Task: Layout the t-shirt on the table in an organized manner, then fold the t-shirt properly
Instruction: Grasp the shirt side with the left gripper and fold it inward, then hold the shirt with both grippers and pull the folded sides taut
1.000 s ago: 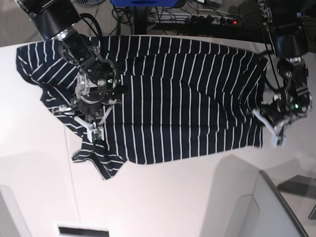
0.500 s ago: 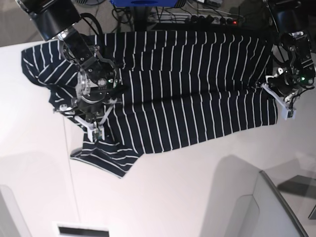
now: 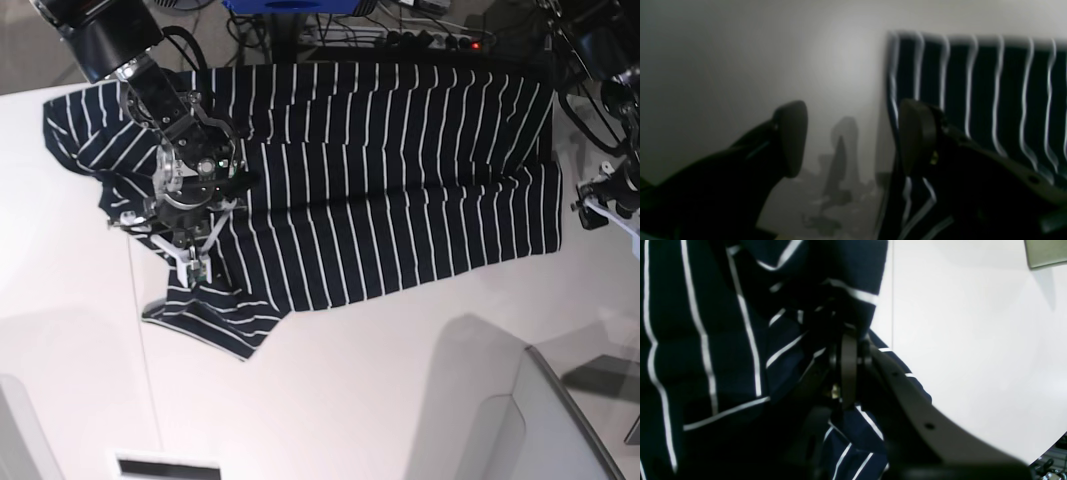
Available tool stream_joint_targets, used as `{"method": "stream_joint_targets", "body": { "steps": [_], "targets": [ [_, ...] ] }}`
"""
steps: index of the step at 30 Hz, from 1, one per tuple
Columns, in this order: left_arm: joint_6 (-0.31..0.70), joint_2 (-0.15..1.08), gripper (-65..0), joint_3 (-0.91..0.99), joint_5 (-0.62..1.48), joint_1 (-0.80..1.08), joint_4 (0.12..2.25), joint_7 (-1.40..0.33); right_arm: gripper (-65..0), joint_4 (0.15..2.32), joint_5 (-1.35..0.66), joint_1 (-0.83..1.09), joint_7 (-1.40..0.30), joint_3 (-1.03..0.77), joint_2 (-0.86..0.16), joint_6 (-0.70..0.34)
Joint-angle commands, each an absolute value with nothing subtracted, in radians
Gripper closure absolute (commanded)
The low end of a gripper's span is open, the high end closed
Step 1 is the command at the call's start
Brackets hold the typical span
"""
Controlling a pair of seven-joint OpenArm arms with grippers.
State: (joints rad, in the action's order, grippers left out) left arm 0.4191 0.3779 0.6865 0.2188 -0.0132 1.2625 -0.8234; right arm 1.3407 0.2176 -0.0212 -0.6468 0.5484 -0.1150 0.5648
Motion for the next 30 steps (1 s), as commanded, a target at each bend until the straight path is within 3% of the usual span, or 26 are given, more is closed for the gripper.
{"method": "stream_joint_targets", "body": {
  "steps": [1, 4, 10, 18, 23, 30],
  "targets": [
    [0.427, 0.406, -42.1, 0.685, 0.236, -0.031, 1.245, -0.808, 0.0, 1.359, 0.240, -0.036, -0.627, 0.547, -0.111, 0.575],
    [0.432, 0.414, -42.3, 0.680, 0.236, -0.061, 1.161, -0.760, 0.0, 1.357, 0.240, -0.036, -0.627, 0.547, -0.110, 0.575],
    [0.549, 0.417, -42.5, 0.688, 0.226, -0.096, 1.012, -0.671, 0.0, 1.357, 0.240, -0.036, -0.627, 0.547, -0.113, 0.575],
    [0.552, 0.449, -43.1, 0.687, 0.234, -0.131, 0.877, -0.559, 0.0, 1.357, 0.240, -0.028, -0.627, 0.547, -0.116, 0.575],
    [0.552, 0.467, -51.3, 0.680, 0.226, -0.191, 0.814, -0.556, 0.0, 1.357, 0.240, -0.028, -0.627, 0.547, -0.116, 0.573],
    [0.549, 0.469, -51.0, 0.550, 0.225, -0.289, 0.708, -0.521, 0.0, 1.357, 0.240, -0.028, -0.627, 0.547, -0.116, 0.573]
  ]
}}
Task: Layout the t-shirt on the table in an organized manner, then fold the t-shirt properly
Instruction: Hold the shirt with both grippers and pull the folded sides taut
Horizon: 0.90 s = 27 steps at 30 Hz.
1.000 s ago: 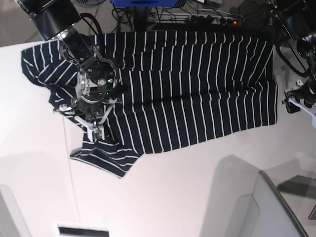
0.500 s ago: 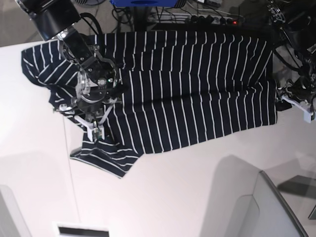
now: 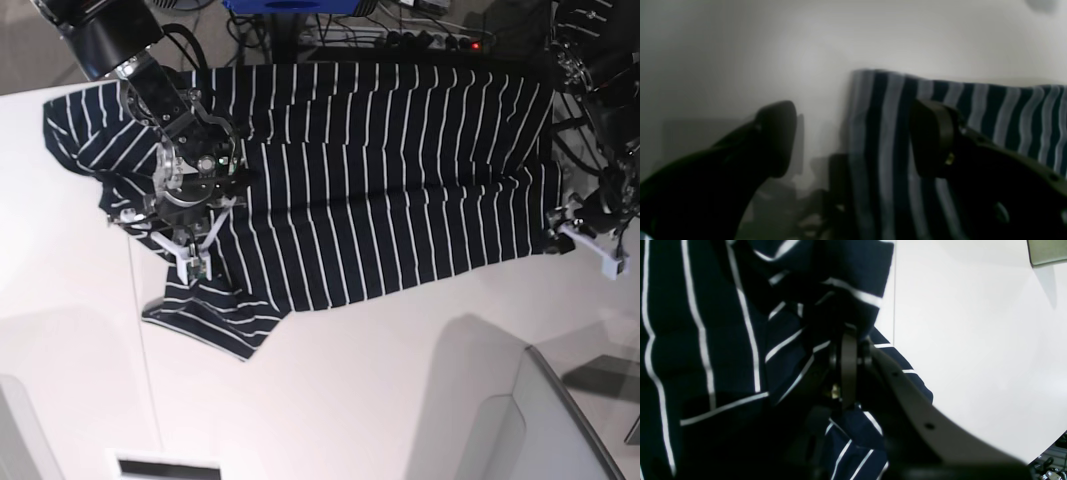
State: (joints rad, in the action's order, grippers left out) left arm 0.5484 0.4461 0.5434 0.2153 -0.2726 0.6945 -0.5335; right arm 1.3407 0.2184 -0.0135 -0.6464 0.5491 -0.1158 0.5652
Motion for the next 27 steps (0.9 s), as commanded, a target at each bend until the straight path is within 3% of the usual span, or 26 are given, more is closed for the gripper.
{"method": "stream_joint_targets", "body": {
  "steps": [1, 6, 27],
  "targets": [
    [0.547, 0.469, -51.0, 0.524, 0.226, -0.291, 0.693, -0.493, 0.0, 1.359, 0.240, -0.028, -0.627, 0.547, -0.116, 0.573],
    [0.466, 0.467, -51.0, 0.490, 0.226, -0.318, 0.567, -0.410, 0.0, 1.357, 0.240, -0.028, -0.627, 0.541, -0.119, 0.573],
    [0.463, 0.444, -50.2, 0.486, 0.225, -0.318, 0.559, -0.392, 0.0, 1.357, 0.240, -0.036, -0.627, 0.545, -0.133, 0.573]
  ]
}}
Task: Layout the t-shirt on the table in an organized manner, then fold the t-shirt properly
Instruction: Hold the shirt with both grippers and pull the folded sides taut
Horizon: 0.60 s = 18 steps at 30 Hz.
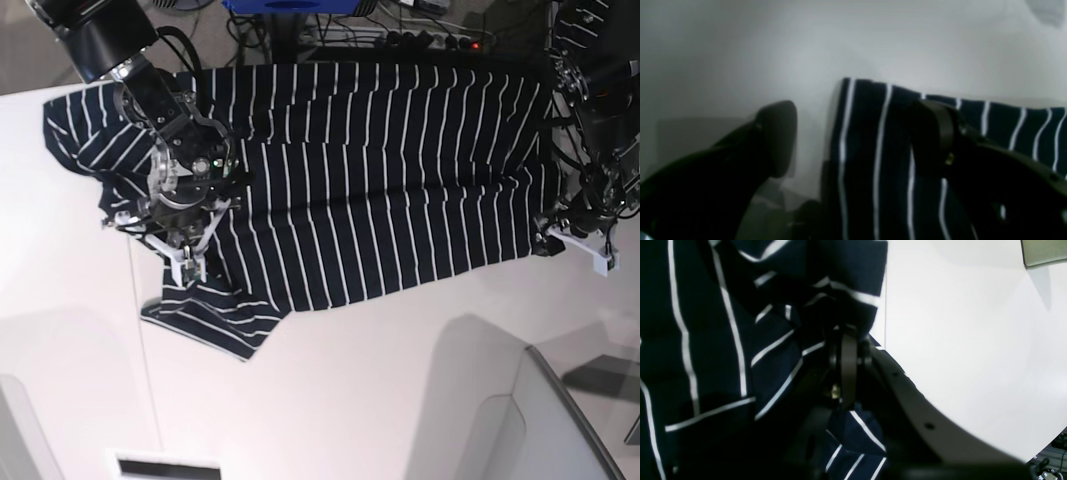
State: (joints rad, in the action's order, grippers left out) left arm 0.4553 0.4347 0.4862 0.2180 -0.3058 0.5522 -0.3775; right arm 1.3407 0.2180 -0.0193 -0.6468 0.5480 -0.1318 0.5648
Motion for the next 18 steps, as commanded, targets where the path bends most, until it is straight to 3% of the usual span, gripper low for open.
{"method": "stream_joint_targets", "body": {
  "steps": [1, 3, 8, 12, 18],
  "targets": [
    [0.463, 0.437, -47.6, 0.484, 0.225, -0.318, 0.561, -0.392, 0.0, 1.357, 0.240, -0.036, -0.627, 0.545, -0.134, 0.573],
    [0.464, 0.430, -38.7, 0.484, 0.225, -0.318, 0.561, -0.390, 0.0, 1.357, 0.240, -0.036, -0.625, 0.545, -0.134, 0.573],
    [0.466, 0.417, -9.2, 0.484, 0.225, -0.318, 0.559, -0.386, 0.0, 1.357, 0.240, -0.036, -0.625, 0.545, -0.136, 0.573],
    [0.467, 0.404, -0.8, 0.483, 0.225, -0.331, 0.558, -0.340, 0.0, 1.357, 0.240, -0.036, -0.624, 0.539, -0.136, 0.573],
    [0.463, 0.384, 0.0, 0.292, 0.234, -0.363, 0.545, -0.259, 0.0, 1.354, 0.240, -0.053, -0.624, 0.536, -0.137, 0.573]
  ]
}}
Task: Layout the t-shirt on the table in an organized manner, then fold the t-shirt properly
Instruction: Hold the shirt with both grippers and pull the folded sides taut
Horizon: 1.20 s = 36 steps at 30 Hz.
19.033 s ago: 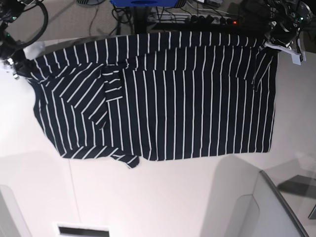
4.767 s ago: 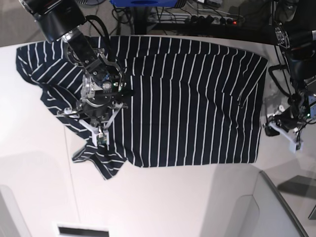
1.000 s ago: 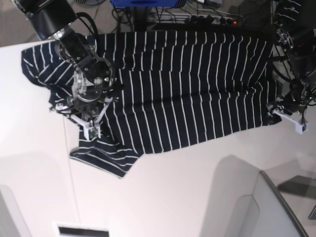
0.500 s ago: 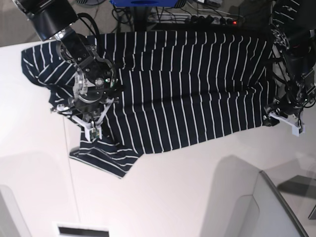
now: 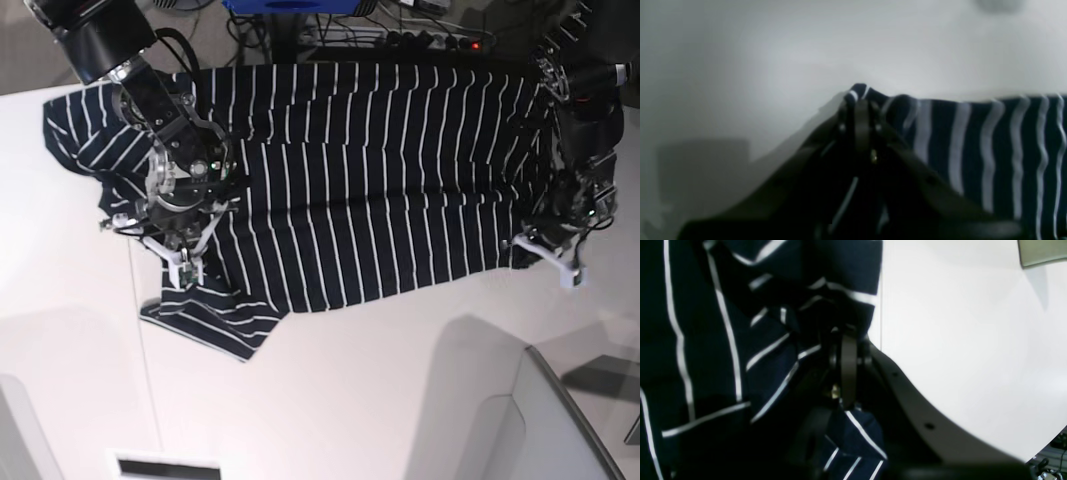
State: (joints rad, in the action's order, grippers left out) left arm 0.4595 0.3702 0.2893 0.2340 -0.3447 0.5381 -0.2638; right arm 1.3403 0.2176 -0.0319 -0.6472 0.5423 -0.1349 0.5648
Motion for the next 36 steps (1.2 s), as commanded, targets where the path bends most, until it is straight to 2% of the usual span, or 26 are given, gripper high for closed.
{"method": "stream_joint_targets", "body": {
  "steps": [1, 8, 16, 22, 29, 36],
  "targets": [
    [0.463, 0.383, 0.0, 0.274, 0.234, -0.372, 0.541, -0.251, 0.0, 1.354, 0.240, -0.061, -0.624, 0.536, -0.137, 0.573],
    [0.463, 0.394, 0.0, 0.271, 0.229, -0.447, 0.544, -0.257, 0.0, 1.354, 0.240, -0.131, -0.624, 0.481, -0.139, 0.567],
    [0.463, 0.421, 0.0, 0.265, 0.226, -0.499, 0.544, -0.257, 0.0, 1.253, 0.240, -0.252, -0.615, 0.360, -0.148, 0.418],
    [0.464, 0.423, 0.0, 0.263, 0.226, -0.532, 0.545, -0.257, 0.0, 1.110, 0.240, -0.332, -0.481, 0.355, -0.216, 0.364],
    [0.466, 0.423, 0.0, 0.262, 0.225, -0.585, 0.545, -0.291, 0.0, 0.957, 0.240, -0.432, -0.364, 0.354, -0.278, 0.358],
    [0.463, 0.418, 0.0, 0.160, 0.226, -0.624, 0.545, -0.303, 0.0, 0.869, 0.240, -0.463, -0.291, 0.358, -0.288, 0.357]
  ]
}}
